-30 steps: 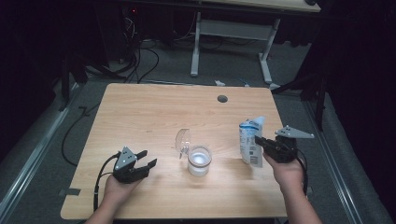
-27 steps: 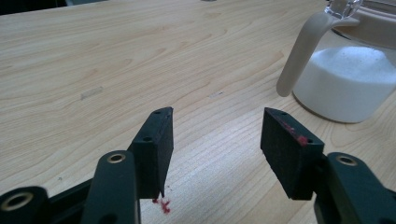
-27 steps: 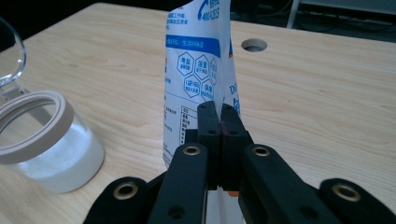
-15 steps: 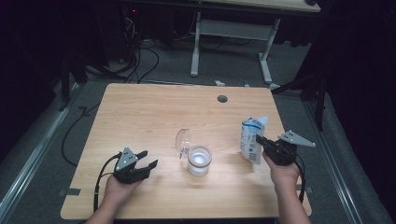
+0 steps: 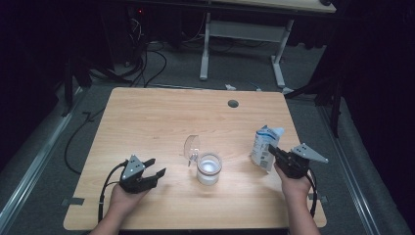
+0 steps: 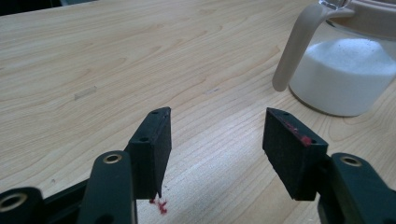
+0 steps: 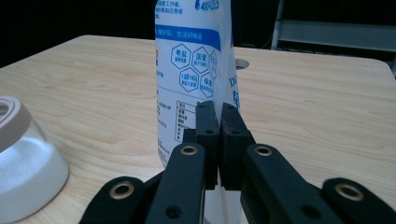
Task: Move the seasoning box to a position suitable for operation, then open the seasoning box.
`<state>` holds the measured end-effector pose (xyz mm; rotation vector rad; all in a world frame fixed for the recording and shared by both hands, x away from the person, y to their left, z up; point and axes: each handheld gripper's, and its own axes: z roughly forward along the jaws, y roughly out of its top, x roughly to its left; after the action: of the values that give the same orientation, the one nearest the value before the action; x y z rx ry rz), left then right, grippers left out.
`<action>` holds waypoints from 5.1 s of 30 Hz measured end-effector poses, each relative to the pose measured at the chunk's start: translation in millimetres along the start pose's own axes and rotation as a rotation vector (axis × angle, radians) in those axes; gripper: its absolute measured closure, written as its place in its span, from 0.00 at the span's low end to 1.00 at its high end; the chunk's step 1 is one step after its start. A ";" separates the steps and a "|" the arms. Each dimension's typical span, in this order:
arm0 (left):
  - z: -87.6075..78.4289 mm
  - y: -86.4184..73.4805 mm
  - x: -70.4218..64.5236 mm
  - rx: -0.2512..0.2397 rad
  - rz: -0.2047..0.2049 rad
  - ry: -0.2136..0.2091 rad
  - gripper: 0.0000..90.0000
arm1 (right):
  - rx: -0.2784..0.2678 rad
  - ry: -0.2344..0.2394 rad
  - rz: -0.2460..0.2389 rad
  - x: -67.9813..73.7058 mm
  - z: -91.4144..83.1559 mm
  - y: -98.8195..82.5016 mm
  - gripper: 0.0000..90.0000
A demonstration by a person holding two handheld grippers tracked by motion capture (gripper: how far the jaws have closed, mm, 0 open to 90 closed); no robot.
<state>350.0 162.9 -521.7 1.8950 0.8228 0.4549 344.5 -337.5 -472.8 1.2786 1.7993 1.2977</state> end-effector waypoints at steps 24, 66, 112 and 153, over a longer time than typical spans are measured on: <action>1.6 -0.2 -1.1 0.009 0.001 -0.003 0.47 | 0.016 -0.020 0.017 4.9 -1.5 -6.4 0.73; 7.1 2.2 -5.4 0.032 -0.020 -0.008 0.45 | 0.122 -0.103 -0.058 39.8 -38.8 -50.5 0.51; 1.3 4.6 -23.0 0.035 -0.124 0.037 0.51 | 0.123 0.038 -0.171 106.2 25.7 -32.5 0.67; 21.5 52.0 -41.5 -0.003 -0.111 0.071 0.98 | 0.146 0.134 -0.181 117.2 29.3 -39.9 0.99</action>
<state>352.3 104.5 -483.3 1.8288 0.9685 0.4572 310.5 -221.1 -511.2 1.0953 2.0849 1.1940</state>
